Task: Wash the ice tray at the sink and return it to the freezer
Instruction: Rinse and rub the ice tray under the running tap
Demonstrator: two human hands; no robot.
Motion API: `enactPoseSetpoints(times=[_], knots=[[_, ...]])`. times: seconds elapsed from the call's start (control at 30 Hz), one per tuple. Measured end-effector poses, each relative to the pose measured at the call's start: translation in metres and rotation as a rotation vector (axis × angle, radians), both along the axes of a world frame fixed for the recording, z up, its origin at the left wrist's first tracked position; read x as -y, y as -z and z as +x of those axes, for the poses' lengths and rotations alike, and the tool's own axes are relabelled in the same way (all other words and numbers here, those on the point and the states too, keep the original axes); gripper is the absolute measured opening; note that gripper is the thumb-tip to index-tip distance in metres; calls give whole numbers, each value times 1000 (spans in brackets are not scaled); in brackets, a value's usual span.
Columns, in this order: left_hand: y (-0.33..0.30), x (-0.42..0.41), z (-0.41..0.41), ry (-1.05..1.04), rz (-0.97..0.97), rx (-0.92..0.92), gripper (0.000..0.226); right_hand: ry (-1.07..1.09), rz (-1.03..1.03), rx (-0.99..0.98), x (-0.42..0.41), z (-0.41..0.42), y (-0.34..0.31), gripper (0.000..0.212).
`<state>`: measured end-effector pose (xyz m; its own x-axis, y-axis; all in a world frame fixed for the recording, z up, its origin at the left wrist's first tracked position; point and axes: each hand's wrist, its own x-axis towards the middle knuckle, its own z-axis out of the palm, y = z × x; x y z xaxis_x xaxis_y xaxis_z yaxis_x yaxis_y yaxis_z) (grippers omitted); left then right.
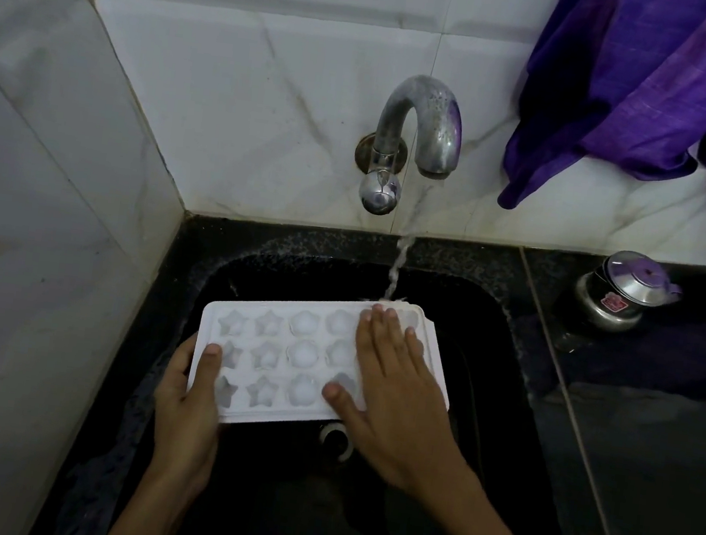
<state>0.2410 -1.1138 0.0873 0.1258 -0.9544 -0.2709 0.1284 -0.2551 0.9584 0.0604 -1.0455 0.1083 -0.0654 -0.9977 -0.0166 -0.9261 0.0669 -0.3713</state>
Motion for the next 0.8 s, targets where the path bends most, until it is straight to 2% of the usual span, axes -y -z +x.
enactPoseSetpoints(times=[0.13,0.27,0.33,0.53,0.73,0.8], knots=[[-2,8,1,-23,-38,25,21,44,-33,-70,-17,4,5,92],[-4,12,-2,-11,-58,28,22,95,44,-10,-14,-1,-1,111],[-6,9,-8,21,-58,16,21,91,45,-7,-2,0,-6,114],[-9,13,-12,-35,-73,31,20,-144,-2,-7,1,12,-9,108],[-10,15,-7,-44,-67,34,24,29,46,-42,-3,-10,-10,115],[-11,12,-16,-10,-63,28,23,27,40,-31,7,-7,-12,115]])
